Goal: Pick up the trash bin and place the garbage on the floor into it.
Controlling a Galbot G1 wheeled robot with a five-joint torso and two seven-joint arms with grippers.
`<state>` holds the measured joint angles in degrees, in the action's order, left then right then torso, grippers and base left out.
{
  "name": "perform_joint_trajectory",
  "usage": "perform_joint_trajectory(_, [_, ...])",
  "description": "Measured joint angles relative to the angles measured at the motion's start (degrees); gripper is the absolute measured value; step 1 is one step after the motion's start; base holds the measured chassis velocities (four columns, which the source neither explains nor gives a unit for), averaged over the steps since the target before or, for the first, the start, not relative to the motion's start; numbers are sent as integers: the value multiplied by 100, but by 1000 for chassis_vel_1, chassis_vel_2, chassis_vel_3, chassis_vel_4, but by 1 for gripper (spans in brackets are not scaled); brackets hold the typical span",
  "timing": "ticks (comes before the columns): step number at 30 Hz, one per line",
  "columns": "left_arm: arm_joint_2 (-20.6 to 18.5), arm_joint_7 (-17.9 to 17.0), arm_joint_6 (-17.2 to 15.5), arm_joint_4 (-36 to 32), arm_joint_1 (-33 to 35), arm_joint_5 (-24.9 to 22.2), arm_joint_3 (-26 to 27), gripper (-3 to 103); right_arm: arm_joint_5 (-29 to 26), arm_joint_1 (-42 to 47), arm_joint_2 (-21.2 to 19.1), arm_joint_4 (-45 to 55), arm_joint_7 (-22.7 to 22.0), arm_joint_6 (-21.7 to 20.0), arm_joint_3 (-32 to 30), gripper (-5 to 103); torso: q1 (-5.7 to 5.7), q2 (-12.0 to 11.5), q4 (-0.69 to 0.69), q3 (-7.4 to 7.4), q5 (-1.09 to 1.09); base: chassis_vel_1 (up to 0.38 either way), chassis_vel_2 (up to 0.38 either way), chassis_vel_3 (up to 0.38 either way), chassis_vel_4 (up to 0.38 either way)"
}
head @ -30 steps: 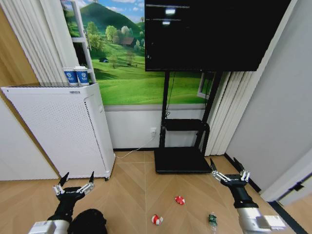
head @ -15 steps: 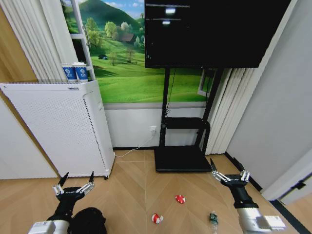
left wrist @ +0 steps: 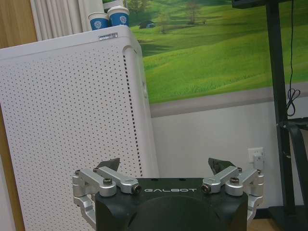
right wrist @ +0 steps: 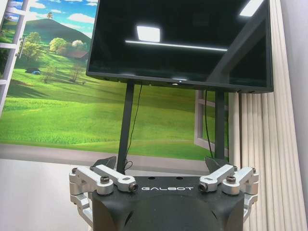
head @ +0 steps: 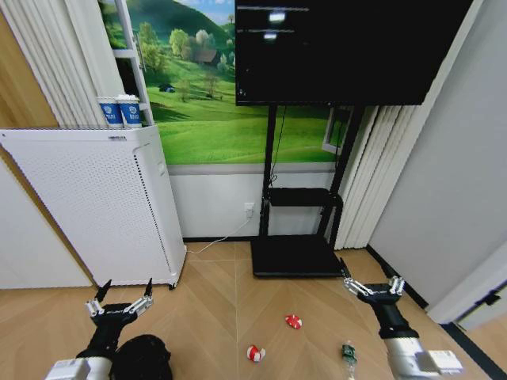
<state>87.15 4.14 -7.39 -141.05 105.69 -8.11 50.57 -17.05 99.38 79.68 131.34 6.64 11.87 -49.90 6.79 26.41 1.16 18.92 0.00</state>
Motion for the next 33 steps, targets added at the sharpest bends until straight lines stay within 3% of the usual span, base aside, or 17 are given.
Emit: perform_joint_trajectory(33, [24, 6, 5, 41, -12, 5, -5, 100, 22, 8, 38, -29, 88, 18, 1, 100, -286, -805, 0, -519, 0, 0, 0, 0, 0])
